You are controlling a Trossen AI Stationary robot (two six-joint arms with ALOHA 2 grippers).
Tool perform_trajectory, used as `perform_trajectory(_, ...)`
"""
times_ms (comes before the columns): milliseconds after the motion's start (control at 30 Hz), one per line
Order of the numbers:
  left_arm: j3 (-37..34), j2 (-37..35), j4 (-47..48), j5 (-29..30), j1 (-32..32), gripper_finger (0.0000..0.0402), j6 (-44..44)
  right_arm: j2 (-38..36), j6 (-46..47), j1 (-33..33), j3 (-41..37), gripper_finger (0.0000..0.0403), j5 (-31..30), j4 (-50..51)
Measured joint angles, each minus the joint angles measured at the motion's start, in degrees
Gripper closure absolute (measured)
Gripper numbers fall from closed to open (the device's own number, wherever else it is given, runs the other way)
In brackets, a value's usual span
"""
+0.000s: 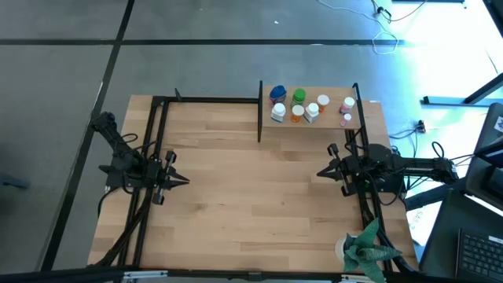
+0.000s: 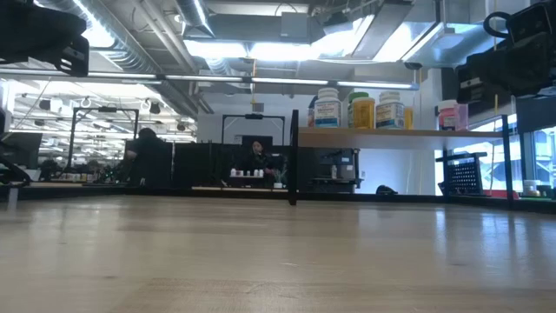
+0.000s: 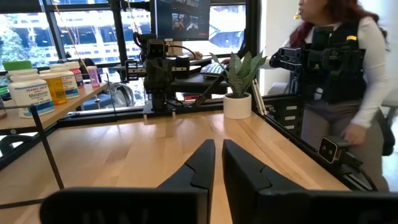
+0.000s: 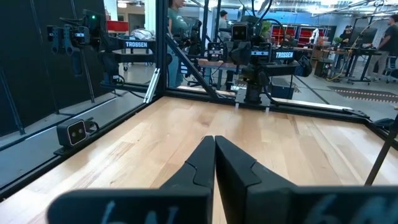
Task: Pick and place medicine bottles onto shelf by color
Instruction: Return to Home Position
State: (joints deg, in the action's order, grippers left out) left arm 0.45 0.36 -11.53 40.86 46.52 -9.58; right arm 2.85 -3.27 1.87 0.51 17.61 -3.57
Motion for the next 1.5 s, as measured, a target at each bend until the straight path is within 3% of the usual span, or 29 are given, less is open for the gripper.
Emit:
perform_trajectory(733,0.00,0.00,0.00,0.00,0.00,0.0401,0.00,0.00,0.00,-0.01,0.04,0.0385,0.00,0.00)
perform_trajectory(1500,0.00,0.00,0.00,-0.02,0.01,0.0381,0.00,0.00,0.00,-0.01,0.04,0.0385,0.00,-0.02)
